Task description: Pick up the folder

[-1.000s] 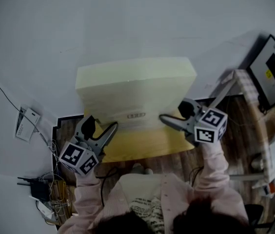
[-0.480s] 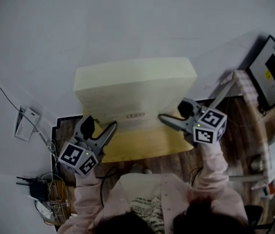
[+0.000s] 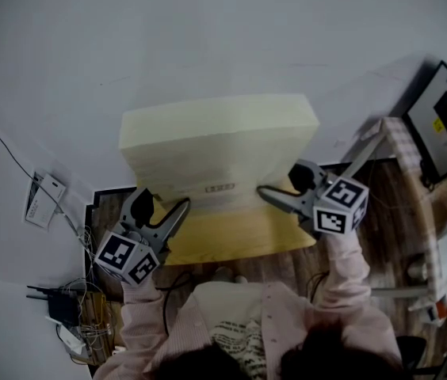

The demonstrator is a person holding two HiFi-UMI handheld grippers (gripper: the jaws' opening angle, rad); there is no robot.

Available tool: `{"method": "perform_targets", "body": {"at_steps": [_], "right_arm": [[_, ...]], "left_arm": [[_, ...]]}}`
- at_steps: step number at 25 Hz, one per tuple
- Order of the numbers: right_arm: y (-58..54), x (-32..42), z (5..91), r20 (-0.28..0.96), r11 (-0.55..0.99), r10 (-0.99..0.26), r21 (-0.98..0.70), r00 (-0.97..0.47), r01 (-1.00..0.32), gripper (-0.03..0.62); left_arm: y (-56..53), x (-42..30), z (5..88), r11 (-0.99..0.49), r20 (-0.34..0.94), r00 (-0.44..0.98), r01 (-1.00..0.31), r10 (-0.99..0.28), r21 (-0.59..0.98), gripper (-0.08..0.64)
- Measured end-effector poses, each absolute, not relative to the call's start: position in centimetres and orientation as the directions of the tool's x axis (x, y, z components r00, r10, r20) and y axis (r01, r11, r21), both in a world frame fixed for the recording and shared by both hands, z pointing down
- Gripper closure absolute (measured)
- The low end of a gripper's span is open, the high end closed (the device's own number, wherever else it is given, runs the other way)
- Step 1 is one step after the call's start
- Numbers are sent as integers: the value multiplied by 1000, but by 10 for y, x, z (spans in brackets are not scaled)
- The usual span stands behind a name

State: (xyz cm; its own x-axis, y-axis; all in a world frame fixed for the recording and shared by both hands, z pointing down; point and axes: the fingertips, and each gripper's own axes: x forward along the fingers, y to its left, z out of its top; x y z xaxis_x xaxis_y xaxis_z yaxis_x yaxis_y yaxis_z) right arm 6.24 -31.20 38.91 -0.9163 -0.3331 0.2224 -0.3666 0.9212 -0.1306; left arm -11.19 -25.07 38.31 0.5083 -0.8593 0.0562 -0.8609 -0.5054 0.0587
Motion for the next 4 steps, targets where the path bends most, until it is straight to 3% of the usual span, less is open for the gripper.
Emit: {"method": "perform_targets", "body": {"at_steps": [4], "right_arm": [[-313,62,389,224,922,-330,-130,-917,-364,275]], "left_arm": [[-251,-112,384,-501,61,505,-863,-861,69,233]]}}
